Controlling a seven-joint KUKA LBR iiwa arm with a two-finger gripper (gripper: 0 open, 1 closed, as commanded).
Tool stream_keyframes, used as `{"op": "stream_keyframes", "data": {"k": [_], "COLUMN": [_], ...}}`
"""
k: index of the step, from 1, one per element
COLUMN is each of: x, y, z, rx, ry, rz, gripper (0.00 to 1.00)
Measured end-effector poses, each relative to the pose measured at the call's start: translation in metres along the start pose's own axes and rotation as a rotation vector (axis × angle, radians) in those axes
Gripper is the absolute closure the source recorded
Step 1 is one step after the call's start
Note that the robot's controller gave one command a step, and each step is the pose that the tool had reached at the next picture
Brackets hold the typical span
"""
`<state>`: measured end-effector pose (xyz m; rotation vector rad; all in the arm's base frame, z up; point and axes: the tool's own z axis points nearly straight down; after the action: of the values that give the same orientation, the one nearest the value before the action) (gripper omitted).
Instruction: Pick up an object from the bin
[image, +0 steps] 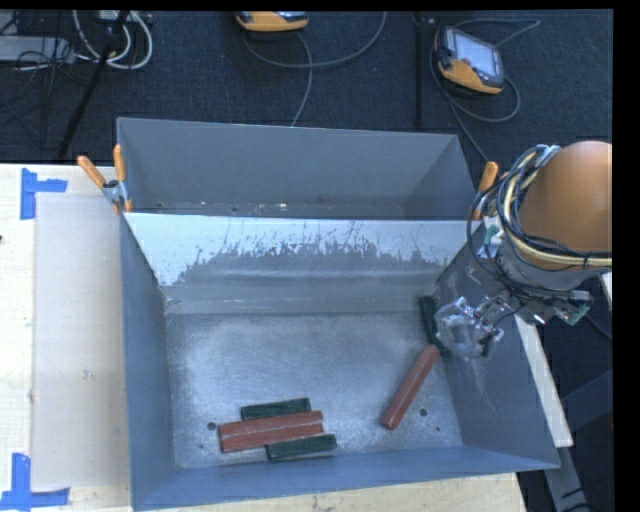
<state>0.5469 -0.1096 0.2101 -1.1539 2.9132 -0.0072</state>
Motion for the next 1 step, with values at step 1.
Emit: {"op": "stream_keyframes", "data": {"k": [1], "x": [0.0013], "y": [0.0016], "z": [0.0046], "rx": [-0.009], "ry": [0.004], "rz": [0.003], "gripper": [0.00]}}
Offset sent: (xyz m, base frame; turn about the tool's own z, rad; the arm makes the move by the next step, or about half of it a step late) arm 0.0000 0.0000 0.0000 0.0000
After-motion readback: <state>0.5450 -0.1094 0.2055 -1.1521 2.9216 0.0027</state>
